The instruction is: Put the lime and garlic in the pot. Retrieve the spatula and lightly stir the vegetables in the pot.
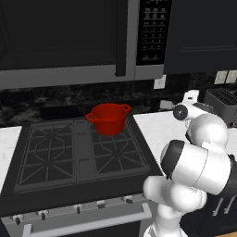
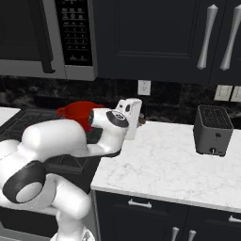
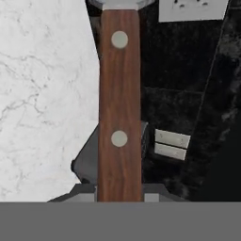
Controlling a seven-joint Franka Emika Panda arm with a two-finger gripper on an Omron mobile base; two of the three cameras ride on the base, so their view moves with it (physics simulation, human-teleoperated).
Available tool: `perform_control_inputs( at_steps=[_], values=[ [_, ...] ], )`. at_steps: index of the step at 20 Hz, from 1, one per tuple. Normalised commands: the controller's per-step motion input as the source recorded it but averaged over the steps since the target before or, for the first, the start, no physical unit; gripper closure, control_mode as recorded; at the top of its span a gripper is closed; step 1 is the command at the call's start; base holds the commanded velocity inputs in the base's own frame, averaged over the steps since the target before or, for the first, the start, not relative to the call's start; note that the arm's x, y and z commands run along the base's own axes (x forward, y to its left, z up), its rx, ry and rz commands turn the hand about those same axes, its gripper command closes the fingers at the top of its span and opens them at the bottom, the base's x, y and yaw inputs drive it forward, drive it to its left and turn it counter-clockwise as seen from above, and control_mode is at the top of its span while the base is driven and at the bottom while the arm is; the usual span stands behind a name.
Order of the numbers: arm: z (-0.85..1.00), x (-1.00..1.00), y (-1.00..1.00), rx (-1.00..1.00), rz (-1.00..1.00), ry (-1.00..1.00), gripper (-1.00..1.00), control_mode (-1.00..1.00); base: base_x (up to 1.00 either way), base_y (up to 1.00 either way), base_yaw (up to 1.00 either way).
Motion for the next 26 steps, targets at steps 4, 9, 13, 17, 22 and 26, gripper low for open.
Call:
perform_control_inputs(
  at_steps=[4,9,13,17,22,26],
  values=[
    [0.00,0.26,1.00,-0.53,0.14,0.00,1.00,-1.00,0.00,0.00,0.00],
    [0.28,0.59,1.00,-0.31,0.15,0.00,1.00,-1.00,0.00,0.00,0.00],
    [0.81,0.67,1.00,-0.14,0.12,0.00,1.00,-1.00,0.00,0.00,0.00],
    [0.76,0.46,0.94,-0.11,0.10,0.00,1.00,-1.00,0.00,0.00,0.00],
    [0.26,0.57,0.76,-0.11,0.02,0.05,1.00,-1.00,0.00,0.00,0.00],
    [-0.33,0.92,0.53,-0.08,0.00,0.21,1.00,-1.00,0.00,0.00,0.00]
  ],
)
